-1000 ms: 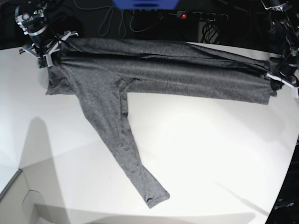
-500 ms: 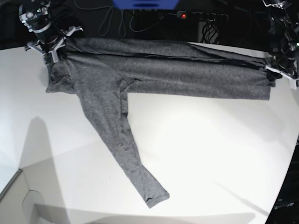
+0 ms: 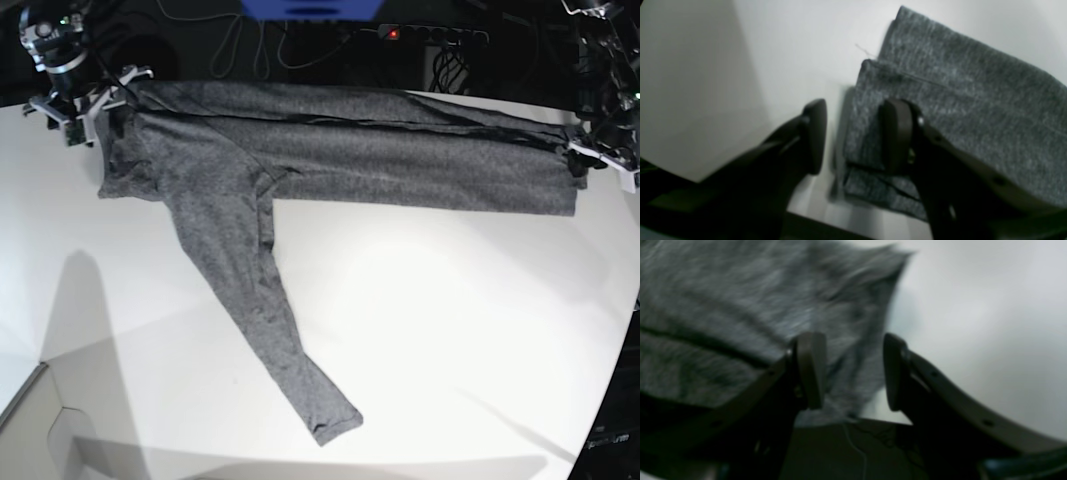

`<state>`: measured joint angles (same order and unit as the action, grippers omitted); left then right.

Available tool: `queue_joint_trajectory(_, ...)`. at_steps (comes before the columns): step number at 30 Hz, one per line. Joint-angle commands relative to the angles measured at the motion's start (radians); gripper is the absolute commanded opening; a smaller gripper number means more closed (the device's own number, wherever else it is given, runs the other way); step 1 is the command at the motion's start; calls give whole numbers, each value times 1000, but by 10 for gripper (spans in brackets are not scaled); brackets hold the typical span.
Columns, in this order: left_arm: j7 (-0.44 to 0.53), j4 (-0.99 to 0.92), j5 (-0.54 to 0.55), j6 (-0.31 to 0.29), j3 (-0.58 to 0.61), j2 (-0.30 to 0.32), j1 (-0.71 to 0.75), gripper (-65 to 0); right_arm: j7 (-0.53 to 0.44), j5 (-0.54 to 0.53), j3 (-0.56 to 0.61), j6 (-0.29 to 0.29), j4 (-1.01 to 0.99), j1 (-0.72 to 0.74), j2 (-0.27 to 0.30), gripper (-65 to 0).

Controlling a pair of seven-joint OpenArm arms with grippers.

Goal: Layout the t-shirt on the table in an organized manner, then fold the t-shirt properly
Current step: 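Lay the folded edge down and open the right gripper, then move the right gripper to the loose sleeve and grasp its cuff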

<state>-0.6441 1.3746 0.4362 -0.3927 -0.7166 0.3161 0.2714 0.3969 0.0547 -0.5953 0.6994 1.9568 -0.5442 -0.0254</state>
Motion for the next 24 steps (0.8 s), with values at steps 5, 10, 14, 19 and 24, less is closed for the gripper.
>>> queue_joint_trajectory(5,16,18,13,-1,-8,21,12,-379,-17,-63,-30,-1,26,57,3,-363)
queue_joint_trajectory(10,16,18,13,-1,-8,18,13,-379,156,-63,30,-1,23,224,3,-363)
queue_joint_trajectory(14,16,18,13,-1,-8,21,10,-379,300,-62,119,-1,5,382,5,-362)
queue_joint_trajectory(19,16,16,13,-12,-7,18,4,-378,411,-62,251,-1,-158,602,5,-362)
queue_joint_trajectory(24,16,16,13,-119,-4,12,1,-378,388,-62,361,-1,-478,827,9,-361)
